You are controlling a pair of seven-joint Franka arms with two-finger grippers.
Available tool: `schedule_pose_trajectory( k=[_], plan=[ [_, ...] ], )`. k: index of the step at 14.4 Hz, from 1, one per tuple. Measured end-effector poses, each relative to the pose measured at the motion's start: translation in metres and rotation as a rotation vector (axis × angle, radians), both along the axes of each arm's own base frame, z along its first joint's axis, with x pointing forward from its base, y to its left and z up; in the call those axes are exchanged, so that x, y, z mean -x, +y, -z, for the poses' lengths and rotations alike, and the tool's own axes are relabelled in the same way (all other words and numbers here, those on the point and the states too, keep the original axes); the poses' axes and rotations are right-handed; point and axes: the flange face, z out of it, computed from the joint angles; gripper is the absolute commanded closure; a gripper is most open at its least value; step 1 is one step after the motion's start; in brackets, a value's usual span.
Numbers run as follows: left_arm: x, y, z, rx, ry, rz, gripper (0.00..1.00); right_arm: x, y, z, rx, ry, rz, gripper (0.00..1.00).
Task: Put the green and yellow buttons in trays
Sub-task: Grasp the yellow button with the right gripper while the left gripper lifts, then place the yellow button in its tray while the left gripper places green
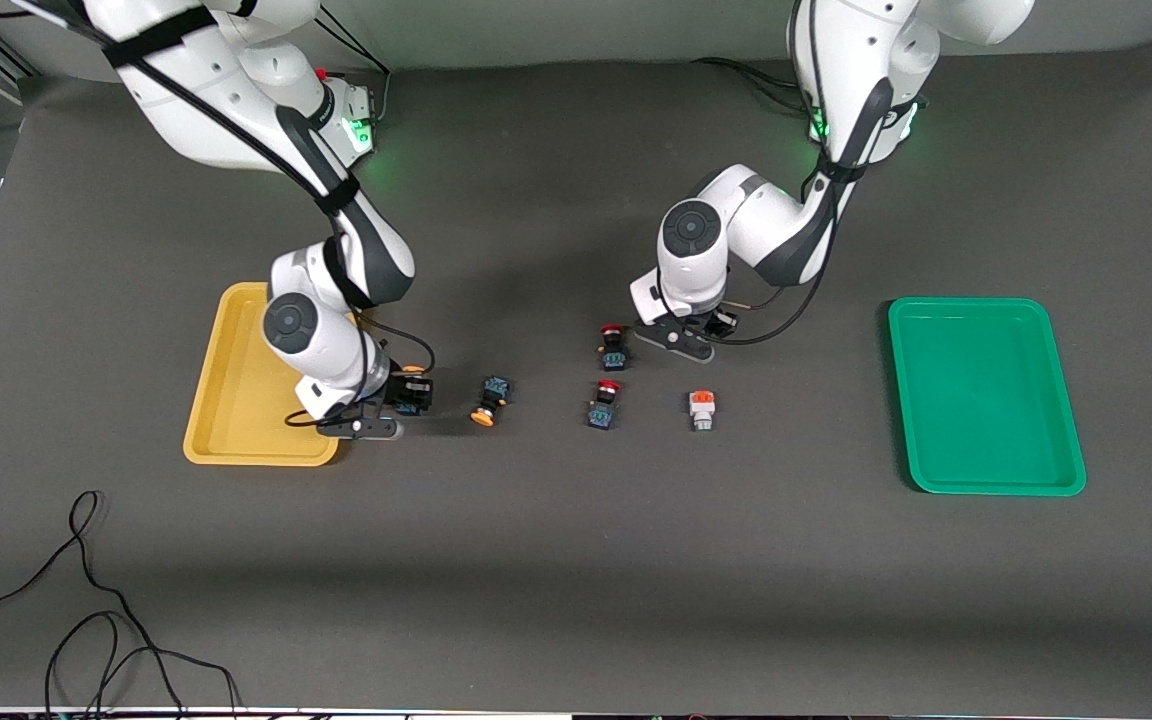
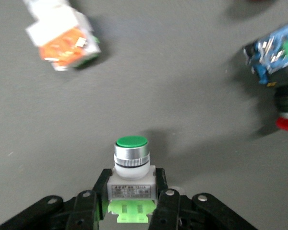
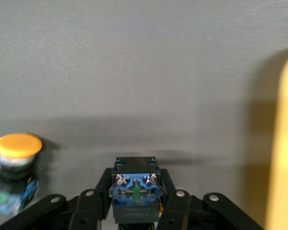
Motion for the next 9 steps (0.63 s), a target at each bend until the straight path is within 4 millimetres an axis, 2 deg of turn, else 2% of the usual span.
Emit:
schedule_pose_trajectory(
  k=[2,3,5,7,8,9],
  plan=[
    [-0.025,0.012,-0.050,0.003,0.026,-0.072,0.85,-0.009,-0.031,-0.048,0.015,0.049,0.018,1.00],
    [-0.039,0.025,-0.077,0.005,0.028,-0.108,0.85,-0.012,-0.054,-0.071,0.016,0.053,0.012,1.00],
    [-0.062,0.068,-0.128,0.009,0.028,-0.193,0.85,-0.015,-0.110,-0.098,0.018,0.052,-0.026,1.00],
    [-0.078,0.131,-0.168,0.003,0.043,-0.282,0.85,-0.015,-0.167,-0.097,0.013,0.059,-0.052,1.00],
    [-0.086,0.168,-0.183,0.007,0.053,-0.303,0.85,-0.011,-0.183,-0.089,0.005,0.071,-0.053,1.00],
    [-0.096,0.212,-0.192,0.017,0.059,-0.318,0.85,-0.007,-0.189,-0.079,0.003,0.082,-0.054,1.00]
  ],
)
